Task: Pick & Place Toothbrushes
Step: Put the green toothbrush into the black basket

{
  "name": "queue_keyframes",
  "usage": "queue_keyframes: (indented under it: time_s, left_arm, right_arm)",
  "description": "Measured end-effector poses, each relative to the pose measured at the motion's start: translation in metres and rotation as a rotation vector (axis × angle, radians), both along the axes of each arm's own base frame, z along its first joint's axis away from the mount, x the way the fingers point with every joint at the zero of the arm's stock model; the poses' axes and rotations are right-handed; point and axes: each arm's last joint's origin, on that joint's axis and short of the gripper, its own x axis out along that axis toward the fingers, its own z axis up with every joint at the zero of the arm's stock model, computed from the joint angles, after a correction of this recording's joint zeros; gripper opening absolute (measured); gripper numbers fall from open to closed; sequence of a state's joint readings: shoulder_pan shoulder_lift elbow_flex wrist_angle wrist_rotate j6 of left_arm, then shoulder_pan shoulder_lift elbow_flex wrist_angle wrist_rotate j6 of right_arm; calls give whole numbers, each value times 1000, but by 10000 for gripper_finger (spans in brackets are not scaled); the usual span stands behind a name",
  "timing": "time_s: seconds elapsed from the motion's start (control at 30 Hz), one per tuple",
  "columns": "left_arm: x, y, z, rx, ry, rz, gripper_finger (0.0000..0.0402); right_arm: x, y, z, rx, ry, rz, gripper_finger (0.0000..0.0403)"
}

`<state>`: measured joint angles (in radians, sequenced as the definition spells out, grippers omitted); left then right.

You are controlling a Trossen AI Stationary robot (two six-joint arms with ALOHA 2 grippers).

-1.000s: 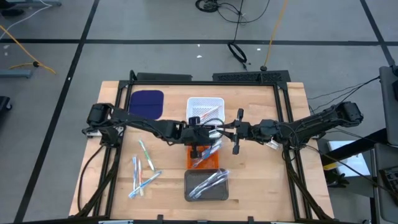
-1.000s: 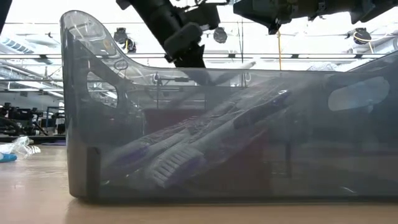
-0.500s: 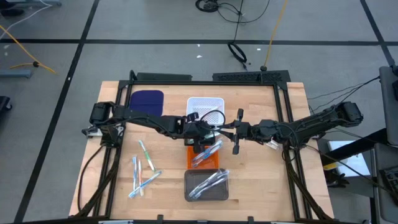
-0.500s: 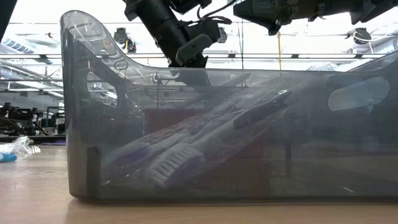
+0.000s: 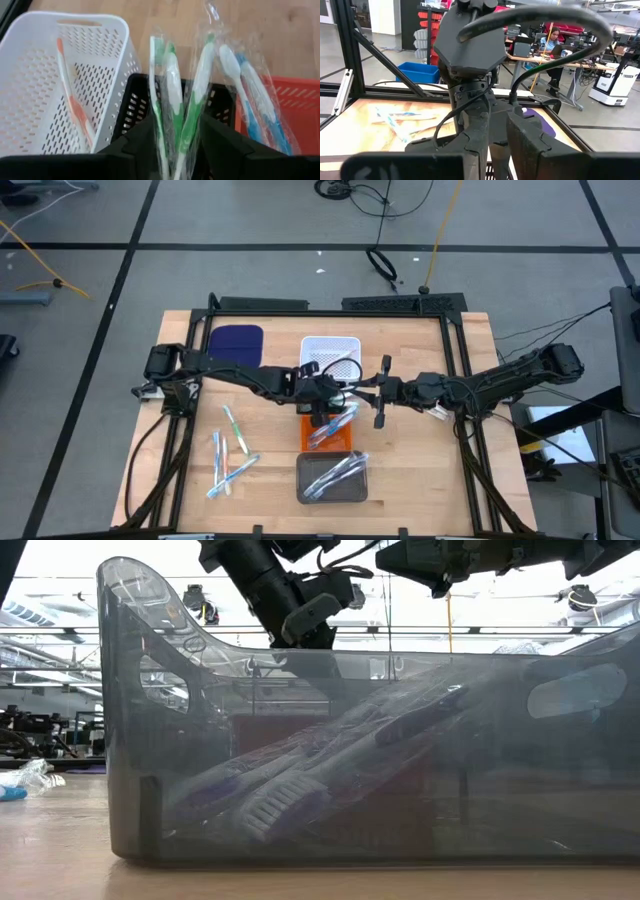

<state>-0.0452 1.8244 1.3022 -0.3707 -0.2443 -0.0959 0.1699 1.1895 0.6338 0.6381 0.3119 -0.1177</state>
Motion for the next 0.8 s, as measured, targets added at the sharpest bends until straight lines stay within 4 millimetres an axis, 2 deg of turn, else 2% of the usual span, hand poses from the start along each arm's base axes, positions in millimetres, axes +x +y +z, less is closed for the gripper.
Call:
queue_keyframes:
  time_s: [0.1, 0.23, 0.53, 0.8]
  left_arm:
    - [-5, 0, 0, 2, 43, 21, 165]
    - [-22, -2, 4, -3, 144, 122, 159]
    - [-66, -31, -6, 40, 464, 352, 152]
    - [-106, -55, -4, 117, 608, 653, 152]
  right_arm:
    - [0, 0, -1, -1, 7, 0, 59]
    - [0, 0, -3, -4, 28, 0, 59]
    - [0, 0, -4, -9, 45, 0, 59]
    - [0, 0, -5, -34, 58, 1, 59]
